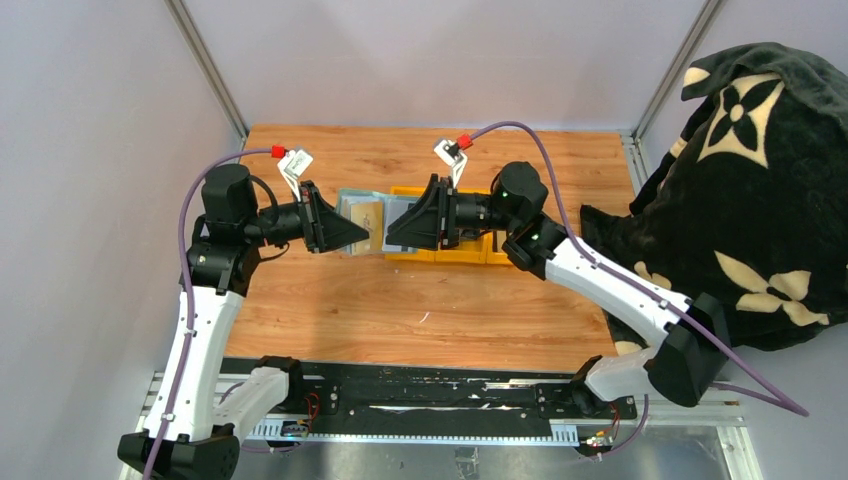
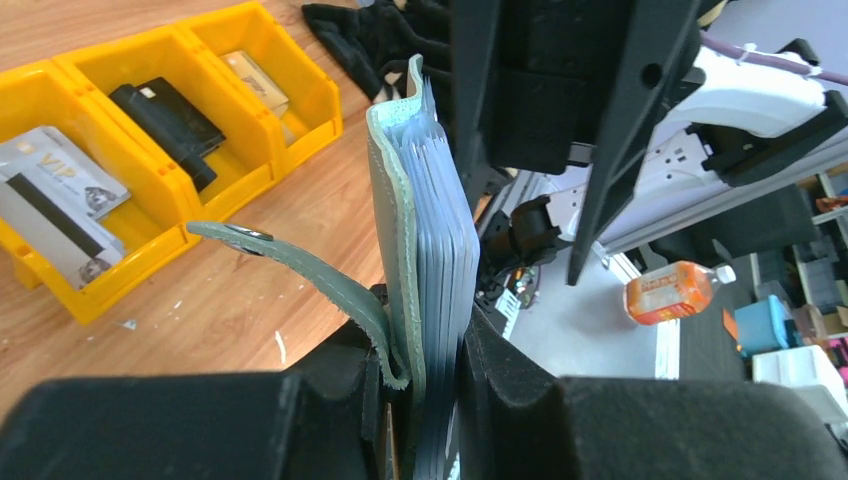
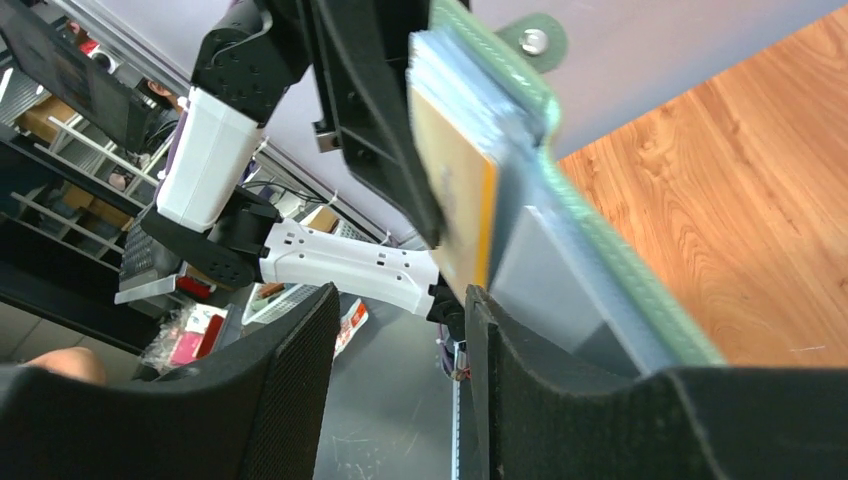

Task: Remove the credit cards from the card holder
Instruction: Remove the credit card from the card holder.

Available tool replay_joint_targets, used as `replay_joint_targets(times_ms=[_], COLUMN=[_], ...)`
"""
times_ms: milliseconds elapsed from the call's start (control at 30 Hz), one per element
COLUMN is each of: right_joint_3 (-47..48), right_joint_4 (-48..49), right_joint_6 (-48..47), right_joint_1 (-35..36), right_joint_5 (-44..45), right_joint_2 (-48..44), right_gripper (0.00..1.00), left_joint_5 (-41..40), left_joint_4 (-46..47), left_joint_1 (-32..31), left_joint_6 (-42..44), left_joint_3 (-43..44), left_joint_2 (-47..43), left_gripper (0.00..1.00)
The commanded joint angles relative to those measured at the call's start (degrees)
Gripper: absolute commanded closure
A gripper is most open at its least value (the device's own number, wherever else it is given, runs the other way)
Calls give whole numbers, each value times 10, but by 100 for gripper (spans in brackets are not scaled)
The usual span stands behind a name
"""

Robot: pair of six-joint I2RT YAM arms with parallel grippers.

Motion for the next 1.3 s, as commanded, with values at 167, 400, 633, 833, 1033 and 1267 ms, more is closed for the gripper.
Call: replay_joint_targets(times_ms=[167,400,633,833,1033,1267], right_joint_3=[14,13,19,14,-3,-32], right_joint_4=[15,34,103,115,184,183], right_joint_6=[9,24,72,88,127,119], right_joint_1=[8,9,17,17,17,14], right_joint_5=[5,7,1,7,-7,-11], right_joint_2=[15,27,47,51,53,35], right_gripper=[50,64,82,100,100,100], left_joint_5=[90,121,119,124,137,168], left_joint_4=[75,87,93,94,103,109], left_joint_1=[3,3,3,3,3,3], left_joint_6=[-73,-90,-93,-96,-98,-102], left_joint_3=[3,9,-10,-13,-30,-18], left_joint_2=[-14,-17,-25,-27,-31,-20], left_gripper=[83,74,65,54,52,62])
